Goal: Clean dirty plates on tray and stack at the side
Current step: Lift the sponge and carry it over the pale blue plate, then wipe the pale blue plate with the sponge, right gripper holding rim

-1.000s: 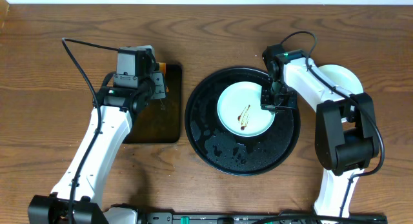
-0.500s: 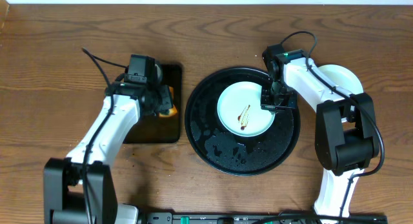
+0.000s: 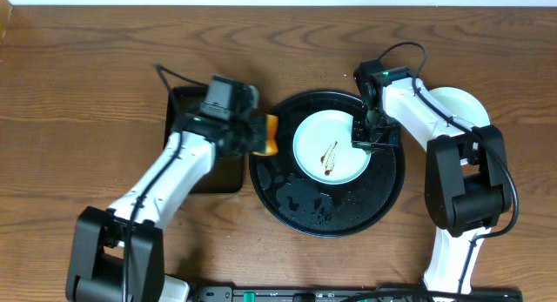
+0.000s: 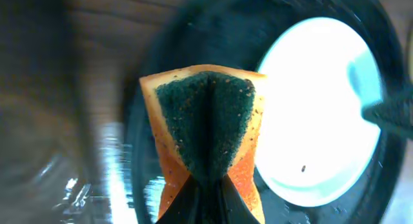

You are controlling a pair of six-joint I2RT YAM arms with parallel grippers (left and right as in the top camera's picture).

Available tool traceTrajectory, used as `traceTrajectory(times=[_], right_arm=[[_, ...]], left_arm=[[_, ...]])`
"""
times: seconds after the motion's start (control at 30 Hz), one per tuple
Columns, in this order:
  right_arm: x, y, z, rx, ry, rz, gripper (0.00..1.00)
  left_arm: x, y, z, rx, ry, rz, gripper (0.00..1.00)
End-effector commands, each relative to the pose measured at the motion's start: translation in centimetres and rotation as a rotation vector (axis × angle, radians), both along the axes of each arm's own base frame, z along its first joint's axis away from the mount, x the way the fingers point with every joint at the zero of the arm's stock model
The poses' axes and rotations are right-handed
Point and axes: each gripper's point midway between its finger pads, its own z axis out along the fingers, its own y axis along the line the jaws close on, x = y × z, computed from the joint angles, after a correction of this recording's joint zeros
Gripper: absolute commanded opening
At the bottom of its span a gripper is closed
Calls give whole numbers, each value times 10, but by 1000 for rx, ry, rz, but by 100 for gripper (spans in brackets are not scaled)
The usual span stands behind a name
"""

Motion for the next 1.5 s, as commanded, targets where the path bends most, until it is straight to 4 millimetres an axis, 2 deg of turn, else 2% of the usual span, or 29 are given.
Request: traceTrajectory(times=[0.0,0.13,0.17,0.33,0.37,0.5,0.57,0.7,0.83,1.13,1.17,1.23,1.27,1.3,1.33,1.4,1.47], right_arm=[[-7,-18,-14,-75,35,-3,1],[-7,-18,-14,-76,35,-2,1],[-8,-18,-14,-75,35,-2,1],[-8,-16,-14,-68,37,-4,1],[-8,-16,-14,-68,38,-3,1],[-8,-16,-14,-68,38,-1,1],[-8,-16,-14,-66,38,7,1],[-8,-16,-14,-65,38,15,1],[-8,-16,-14,-65,38,15,1],[-8,-16,-14,-65,39,15,1],[-8,-16,-14,-62,39,14,1],[-8,-16,-14,-62,40,14,1],[-8,-16,-14,-62,40,14,1],[-8,-16,-14,-62,40,14,1],[-8,-16,-14,-62,39,14,1],[-8,-16,-14,-62,40,14,1],[-8,-16,-14,-62,41,14,1]], left_arm=[[-3,-34,22,-46,-48,-80,7],[-3,-65,42,-71,-87,-140,7],[-4,-79,43,-83,-80,-150,7],[-13,-111,24,-103,-38,-222,7],[-18,-127,16,-142,-12,-250,7],[-19,-148,-1,-201,47,-232,7],[-19,-155,-3,-242,67,-230,7],[-16,-157,-16,-250,106,-187,7],[-15,-166,-22,-291,114,-211,7],[-13,-168,-49,-282,157,-186,7],[-13,-167,-61,-270,173,-183,7],[-12,-162,-71,-229,165,-185,7],[-10,-154,-78,-178,153,-171,8],[-6,-137,-89,-83,143,-125,8],[-3,-110,-101,44,145,-59,7],[-3,-85,-110,144,161,-12,7],[-3,-73,-111,184,166,-19,7]])
